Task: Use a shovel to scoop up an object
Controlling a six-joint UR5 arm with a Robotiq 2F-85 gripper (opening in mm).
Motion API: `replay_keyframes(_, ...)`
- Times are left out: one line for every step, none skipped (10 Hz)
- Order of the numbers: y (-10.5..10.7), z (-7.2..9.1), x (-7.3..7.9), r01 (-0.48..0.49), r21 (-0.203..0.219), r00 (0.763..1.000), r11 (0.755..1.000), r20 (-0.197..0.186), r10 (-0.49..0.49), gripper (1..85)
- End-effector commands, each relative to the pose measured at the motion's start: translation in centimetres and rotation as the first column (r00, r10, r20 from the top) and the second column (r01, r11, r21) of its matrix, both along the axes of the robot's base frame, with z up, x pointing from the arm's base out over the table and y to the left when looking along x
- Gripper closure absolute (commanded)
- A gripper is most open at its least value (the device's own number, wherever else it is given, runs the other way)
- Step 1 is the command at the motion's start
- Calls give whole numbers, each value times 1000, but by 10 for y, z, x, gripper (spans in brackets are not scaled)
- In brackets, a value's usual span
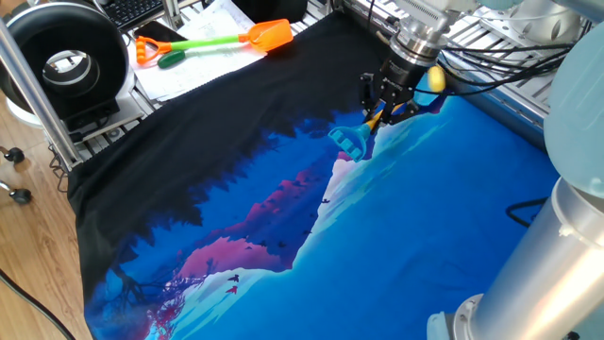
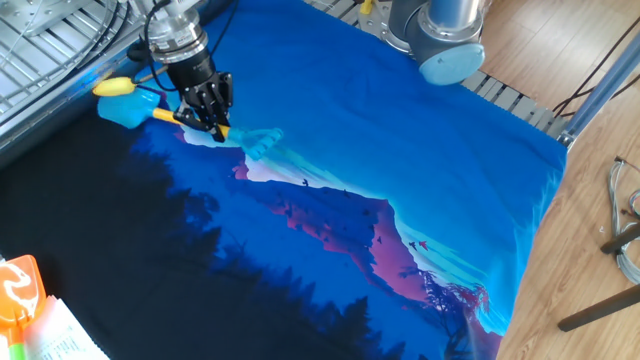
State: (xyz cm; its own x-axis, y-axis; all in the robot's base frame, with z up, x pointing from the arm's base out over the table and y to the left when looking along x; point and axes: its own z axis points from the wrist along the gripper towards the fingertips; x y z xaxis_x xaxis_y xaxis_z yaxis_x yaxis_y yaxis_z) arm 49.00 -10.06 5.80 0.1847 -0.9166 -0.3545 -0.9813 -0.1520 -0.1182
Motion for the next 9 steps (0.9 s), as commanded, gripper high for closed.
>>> replay_keyframes(5, -1, 7, 33, 7, 999, 999, 5, -33, 840)
replay_keyframes(3, -5, 7, 40, -6, 999, 999, -1, -40, 840)
replay_keyframes(-2, -9, 6, 46, -27, 999, 999, -12, -46, 840)
replay_keyframes(-3, -11, 5, 54, -36, 998, 998, -23, -55, 840)
replay_keyframes(-2, -13, 5, 55, -36, 998, 998, -32, -57, 840)
replay_keyframes(-1, -13, 6, 59, -36, 997, 998, -38, -61, 840)
replay_keyframes(4, -11, 9, 58, -37, 997, 998, -46, -60, 840)
replay_keyframes(6, -9, 15, 60, -51, 997, 997, -49, -62, 840)
replay_keyframes(7, -9, 20, 64, -66, 997, 996, -49, -67, 840)
